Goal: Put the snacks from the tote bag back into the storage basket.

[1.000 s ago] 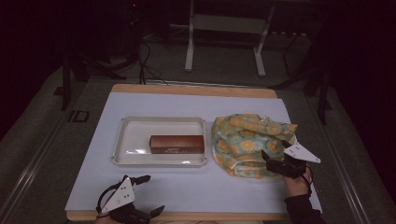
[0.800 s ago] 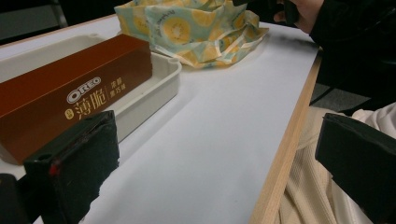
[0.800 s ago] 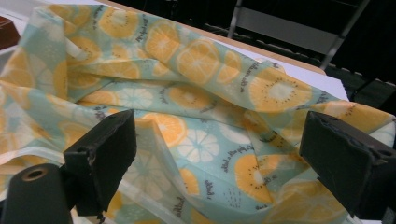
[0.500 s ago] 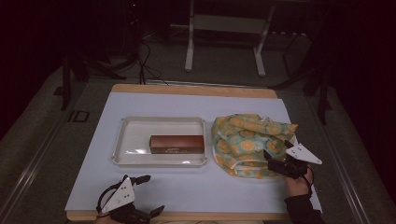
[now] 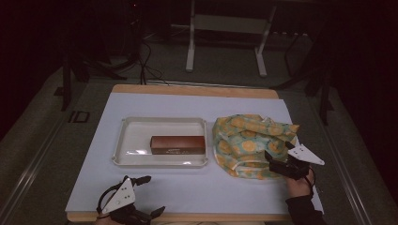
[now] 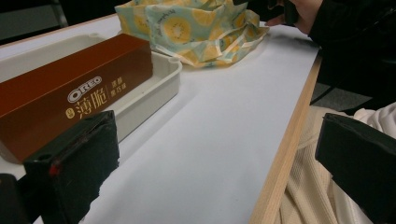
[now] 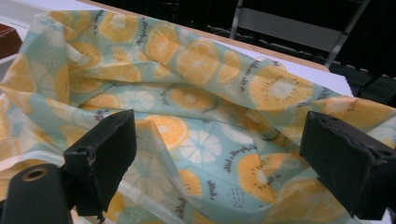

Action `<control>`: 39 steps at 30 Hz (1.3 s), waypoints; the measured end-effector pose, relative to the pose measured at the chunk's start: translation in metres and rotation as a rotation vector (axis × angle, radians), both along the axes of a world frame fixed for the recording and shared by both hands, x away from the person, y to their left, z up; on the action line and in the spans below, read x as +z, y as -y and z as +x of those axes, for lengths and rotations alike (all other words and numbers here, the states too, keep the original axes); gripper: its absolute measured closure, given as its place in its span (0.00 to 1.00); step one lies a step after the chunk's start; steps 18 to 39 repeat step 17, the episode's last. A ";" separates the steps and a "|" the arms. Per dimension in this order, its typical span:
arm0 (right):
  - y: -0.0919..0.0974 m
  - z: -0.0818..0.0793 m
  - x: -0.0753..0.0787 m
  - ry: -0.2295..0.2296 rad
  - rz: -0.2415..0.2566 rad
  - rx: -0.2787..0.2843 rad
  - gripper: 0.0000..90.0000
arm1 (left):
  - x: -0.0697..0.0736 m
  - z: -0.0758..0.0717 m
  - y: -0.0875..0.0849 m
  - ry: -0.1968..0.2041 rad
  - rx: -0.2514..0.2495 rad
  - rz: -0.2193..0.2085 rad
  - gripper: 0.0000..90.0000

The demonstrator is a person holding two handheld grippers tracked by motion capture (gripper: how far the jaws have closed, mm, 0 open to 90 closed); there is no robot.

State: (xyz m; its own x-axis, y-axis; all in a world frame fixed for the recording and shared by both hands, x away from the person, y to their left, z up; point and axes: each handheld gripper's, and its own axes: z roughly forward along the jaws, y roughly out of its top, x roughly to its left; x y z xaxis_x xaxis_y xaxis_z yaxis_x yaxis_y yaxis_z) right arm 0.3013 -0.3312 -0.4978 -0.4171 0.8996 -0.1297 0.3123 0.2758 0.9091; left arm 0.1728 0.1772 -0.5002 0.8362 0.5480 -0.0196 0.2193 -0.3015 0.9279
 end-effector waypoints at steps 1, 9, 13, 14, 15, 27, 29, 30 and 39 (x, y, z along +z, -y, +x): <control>0.000 0.000 0.000 -0.001 -0.001 0.001 0.12 | 0.000 0.000 0.000 0.000 0.000 -0.002 0.00; 0.000 0.001 -0.001 0.009 -0.005 -0.003 0.12 | 0.000 0.000 0.000 0.000 0.001 -0.003 0.00; 0.000 0.002 -0.002 0.002 -0.007 -0.004 0.14 | 0.000 0.000 0.000 -0.001 0.001 -0.003 0.00; 0.000 0.002 -0.002 0.002 -0.006 -0.007 0.15 | 0.000 0.000 0.000 -0.001 0.001 -0.003 0.00; 0.000 0.002 -0.002 0.002 -0.004 -0.007 0.15 | 0.000 0.000 0.000 0.000 0.001 -0.003 0.00; 0.001 0.002 -0.002 0.003 0.001 -0.009 0.15 | 0.000 0.000 0.000 0.000 0.001 -0.002 0.00; 0.001 0.002 -0.002 0.003 0.001 -0.009 0.15 | 0.000 0.000 0.000 0.000 0.001 -0.002 0.00; 0.001 0.002 -0.002 0.003 0.001 -0.009 0.15 | 0.000 0.000 0.000 0.000 0.001 -0.002 0.00; 0.001 0.002 -0.002 0.003 0.001 -0.009 0.15 | 0.000 0.000 0.000 0.000 0.001 -0.002 0.00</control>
